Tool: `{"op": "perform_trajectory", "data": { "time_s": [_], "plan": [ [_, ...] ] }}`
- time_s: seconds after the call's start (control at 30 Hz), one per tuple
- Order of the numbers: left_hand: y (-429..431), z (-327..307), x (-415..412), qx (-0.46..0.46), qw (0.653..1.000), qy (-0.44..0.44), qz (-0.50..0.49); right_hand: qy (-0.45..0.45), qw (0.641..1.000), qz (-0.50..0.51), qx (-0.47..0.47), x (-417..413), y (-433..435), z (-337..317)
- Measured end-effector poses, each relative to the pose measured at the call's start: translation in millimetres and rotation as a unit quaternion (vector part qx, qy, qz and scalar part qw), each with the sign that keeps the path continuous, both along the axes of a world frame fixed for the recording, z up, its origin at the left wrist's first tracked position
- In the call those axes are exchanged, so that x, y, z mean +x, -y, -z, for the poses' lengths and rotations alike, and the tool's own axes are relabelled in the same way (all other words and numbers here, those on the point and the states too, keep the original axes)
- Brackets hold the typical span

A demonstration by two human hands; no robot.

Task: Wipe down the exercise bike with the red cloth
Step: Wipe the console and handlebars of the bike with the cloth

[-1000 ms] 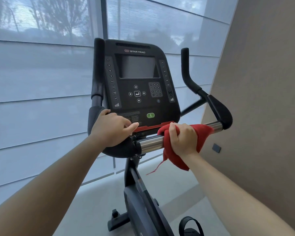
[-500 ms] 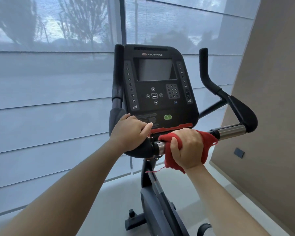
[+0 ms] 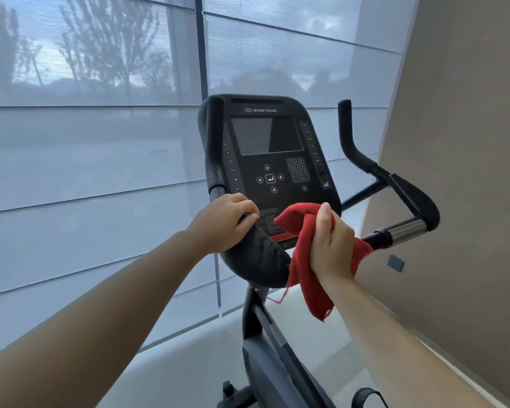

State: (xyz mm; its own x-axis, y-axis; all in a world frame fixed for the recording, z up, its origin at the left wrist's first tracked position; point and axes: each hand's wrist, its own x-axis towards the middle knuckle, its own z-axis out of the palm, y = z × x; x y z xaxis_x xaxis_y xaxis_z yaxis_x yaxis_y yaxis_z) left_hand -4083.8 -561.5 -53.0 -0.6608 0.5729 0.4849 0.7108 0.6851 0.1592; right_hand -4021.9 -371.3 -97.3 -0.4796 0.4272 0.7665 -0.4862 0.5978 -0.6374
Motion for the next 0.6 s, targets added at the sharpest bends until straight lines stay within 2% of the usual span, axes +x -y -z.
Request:
{"op": "perform_trajectory", "data": {
  "time_s": [0.2,0.37,0.47,0.53,0.6],
  "plan": [
    [10.0,-11.3,-27.4,-0.001,0.998,0.047,0.030,0.002,0.988,0.010,-0.157,-12.8,35.0,-65.4],
    [12.6,-13.0,-39.5,-0.030,0.996,0.050,0.067,-0.029,0.972,0.045,-0.229,-21.4,48.6,-113.1],
    [11.4,-2.0,-42.5,-0.083,0.994,0.013,0.064,-0.012,0.982,0.071,-0.174,0.6,53.5,-75.0],
    [12.1,4.9,-43.1,-0.086,0.994,-0.004,0.065,0.051,0.993,0.078,-0.069,19.6,54.3,-29.6],
    [11.5,7.0,-42.9,-0.074,0.995,-0.011,0.066,0.129,0.989,0.066,0.042,36.3,51.2,4.1]
  ]
}}
